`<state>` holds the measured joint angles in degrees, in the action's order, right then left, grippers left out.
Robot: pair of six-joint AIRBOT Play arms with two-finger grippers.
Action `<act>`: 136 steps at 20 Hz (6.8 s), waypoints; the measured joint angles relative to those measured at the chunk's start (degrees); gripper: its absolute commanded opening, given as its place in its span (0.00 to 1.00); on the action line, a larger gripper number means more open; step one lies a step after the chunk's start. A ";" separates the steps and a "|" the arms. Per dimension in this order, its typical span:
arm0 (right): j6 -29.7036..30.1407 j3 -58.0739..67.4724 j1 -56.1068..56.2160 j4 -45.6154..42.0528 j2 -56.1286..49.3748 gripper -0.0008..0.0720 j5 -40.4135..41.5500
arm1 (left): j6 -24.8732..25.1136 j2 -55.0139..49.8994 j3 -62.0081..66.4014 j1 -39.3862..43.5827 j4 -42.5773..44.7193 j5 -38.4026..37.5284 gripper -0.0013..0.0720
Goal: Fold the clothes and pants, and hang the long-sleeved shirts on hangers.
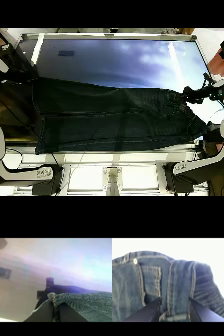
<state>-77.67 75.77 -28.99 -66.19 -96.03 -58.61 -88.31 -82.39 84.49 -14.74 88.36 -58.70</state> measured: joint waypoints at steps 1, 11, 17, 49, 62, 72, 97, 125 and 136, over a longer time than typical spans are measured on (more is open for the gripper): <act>-0.59 0.15 0.33 -0.28 -0.35 0.51 0.85 | 0.00 0.00 0.02 -0.04 0.09 -0.04 0.05; -3.58 4.35 1.60 -6.80 -1.95 0.51 2.27 | 0.00 0.00 0.02 -0.24 1.38 -0.44 0.05; -3.80 4.70 4.37 -5.97 -4.76 0.11 2.36 | 0.00 -0.04 0.02 -0.22 1.44 -0.44 0.05; -15.78 28.68 6.58 4.35 -16.06 0.40 16.09 | -13.73 -8.07 0.33 -8.57 -6.29 17.14 0.36; 6.43 38.16 0.98 -6.12 -16.98 0.66 -19.52 | -1.73 -0.20 -0.07 -11.78 -1.20 -2.62 0.52; 28.57 33.79 0.09 -5.25 -18.58 0.61 -27.96 | 8.26 18.80 -18.64 -14.95 2.71 -14.93 0.51; 31.52 20.79 -10.69 -2.78 -16.15 0.30 -39.39 | 12.72 26.32 -26.86 -19.34 2.60 -21.00 0.51; 18.78 16.59 -10.19 -0.83 -14.69 0.03 -40.17 | 20.31 25.99 -40.52 -21.64 0.98 -26.82 0.61; 15.52 16.59 -10.19 -1.57 -14.40 0.03 -38.75 | 27.08 18.67 -46.03 -40.09 -0.15 -31.43 0.61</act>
<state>-62.15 92.36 -39.18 -67.77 -110.43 -97.36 -61.23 -63.72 38.46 -54.83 88.20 -90.13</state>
